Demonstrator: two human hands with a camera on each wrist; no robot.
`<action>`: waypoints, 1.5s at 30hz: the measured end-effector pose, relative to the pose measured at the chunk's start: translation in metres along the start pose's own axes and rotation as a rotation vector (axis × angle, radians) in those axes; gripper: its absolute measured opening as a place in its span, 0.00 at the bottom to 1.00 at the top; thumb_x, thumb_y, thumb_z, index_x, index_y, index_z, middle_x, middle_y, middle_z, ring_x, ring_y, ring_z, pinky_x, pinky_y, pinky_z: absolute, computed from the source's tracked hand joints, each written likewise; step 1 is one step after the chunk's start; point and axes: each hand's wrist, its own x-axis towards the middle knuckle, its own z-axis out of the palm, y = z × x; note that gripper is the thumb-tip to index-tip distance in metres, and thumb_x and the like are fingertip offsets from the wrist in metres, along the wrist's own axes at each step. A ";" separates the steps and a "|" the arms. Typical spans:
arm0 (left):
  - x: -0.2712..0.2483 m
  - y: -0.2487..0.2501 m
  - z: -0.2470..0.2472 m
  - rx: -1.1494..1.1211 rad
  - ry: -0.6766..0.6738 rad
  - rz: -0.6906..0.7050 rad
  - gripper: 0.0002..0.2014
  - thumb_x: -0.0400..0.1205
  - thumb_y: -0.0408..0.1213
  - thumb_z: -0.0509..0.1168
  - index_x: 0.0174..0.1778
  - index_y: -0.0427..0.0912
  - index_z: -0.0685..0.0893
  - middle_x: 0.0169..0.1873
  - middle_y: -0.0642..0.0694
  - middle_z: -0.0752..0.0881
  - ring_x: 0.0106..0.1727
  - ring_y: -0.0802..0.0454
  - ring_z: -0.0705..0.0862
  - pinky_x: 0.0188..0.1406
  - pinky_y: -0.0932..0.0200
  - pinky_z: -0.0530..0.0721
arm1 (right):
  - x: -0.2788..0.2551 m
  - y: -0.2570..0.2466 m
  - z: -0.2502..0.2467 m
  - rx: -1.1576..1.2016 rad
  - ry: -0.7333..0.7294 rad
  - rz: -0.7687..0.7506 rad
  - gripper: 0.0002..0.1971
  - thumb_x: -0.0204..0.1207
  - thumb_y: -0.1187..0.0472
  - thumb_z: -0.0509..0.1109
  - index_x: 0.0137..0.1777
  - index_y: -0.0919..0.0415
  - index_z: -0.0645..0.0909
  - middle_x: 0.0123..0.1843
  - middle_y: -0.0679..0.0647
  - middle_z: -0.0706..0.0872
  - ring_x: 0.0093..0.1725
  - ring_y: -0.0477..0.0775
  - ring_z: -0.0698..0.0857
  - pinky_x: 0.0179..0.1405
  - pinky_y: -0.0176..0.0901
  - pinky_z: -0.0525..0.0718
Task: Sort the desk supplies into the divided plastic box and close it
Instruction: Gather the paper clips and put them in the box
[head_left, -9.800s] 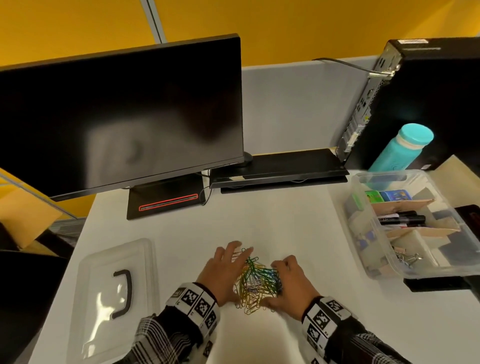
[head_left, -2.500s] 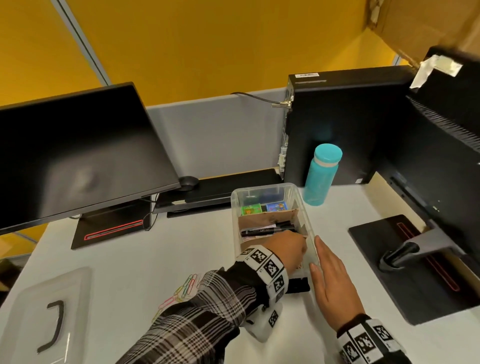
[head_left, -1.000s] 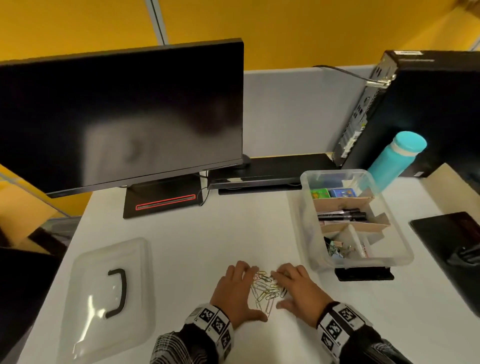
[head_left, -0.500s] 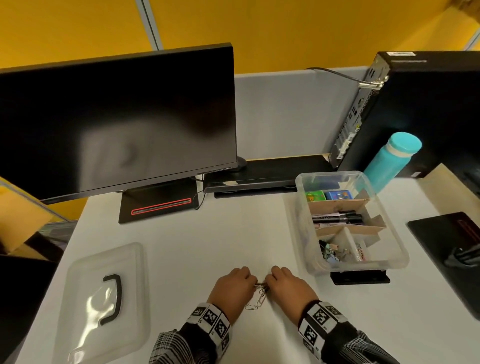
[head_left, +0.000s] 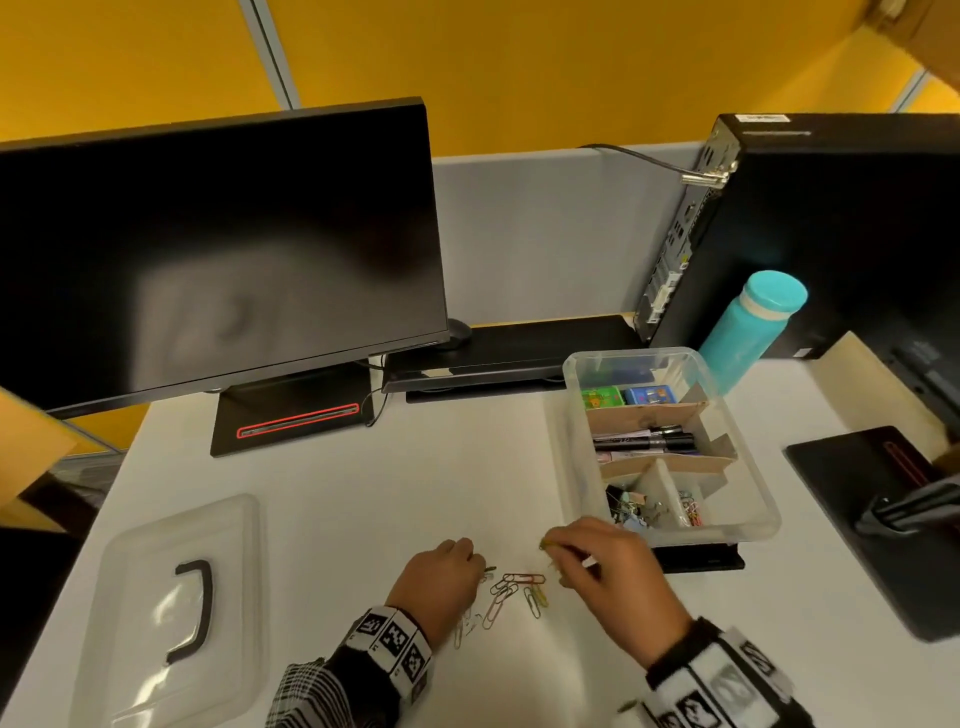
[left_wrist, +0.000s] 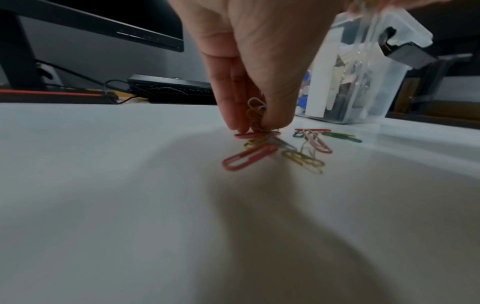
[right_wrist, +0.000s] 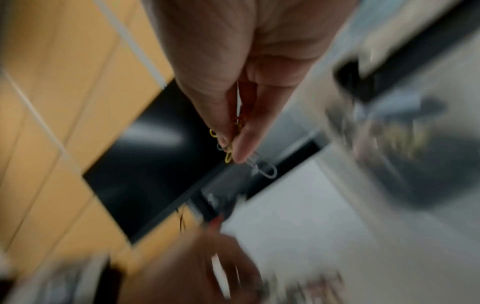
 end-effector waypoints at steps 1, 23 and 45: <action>0.000 0.001 -0.002 -0.006 0.036 0.004 0.16 0.45 0.42 0.82 0.21 0.51 0.81 0.22 0.56 0.79 0.20 0.59 0.77 0.11 0.68 0.66 | -0.004 -0.004 -0.016 0.044 0.089 -0.006 0.07 0.76 0.62 0.70 0.51 0.54 0.88 0.44 0.43 0.86 0.41 0.42 0.86 0.40 0.29 0.86; 0.020 0.099 -0.129 -0.423 0.345 0.182 0.09 0.81 0.47 0.62 0.52 0.56 0.87 0.45 0.59 0.85 0.42 0.63 0.83 0.42 0.63 0.82 | -0.034 0.090 -0.113 -0.510 0.407 0.147 0.17 0.79 0.64 0.63 0.67 0.62 0.78 0.64 0.59 0.81 0.61 0.58 0.76 0.61 0.43 0.73; 0.009 0.011 -0.107 -0.361 0.132 -0.257 0.10 0.82 0.47 0.63 0.57 0.56 0.85 0.52 0.59 0.87 0.47 0.62 0.83 0.48 0.66 0.77 | -0.040 0.049 -0.066 -0.365 0.333 -0.280 0.18 0.78 0.57 0.60 0.67 0.57 0.74 0.70 0.53 0.75 0.72 0.55 0.72 0.73 0.47 0.69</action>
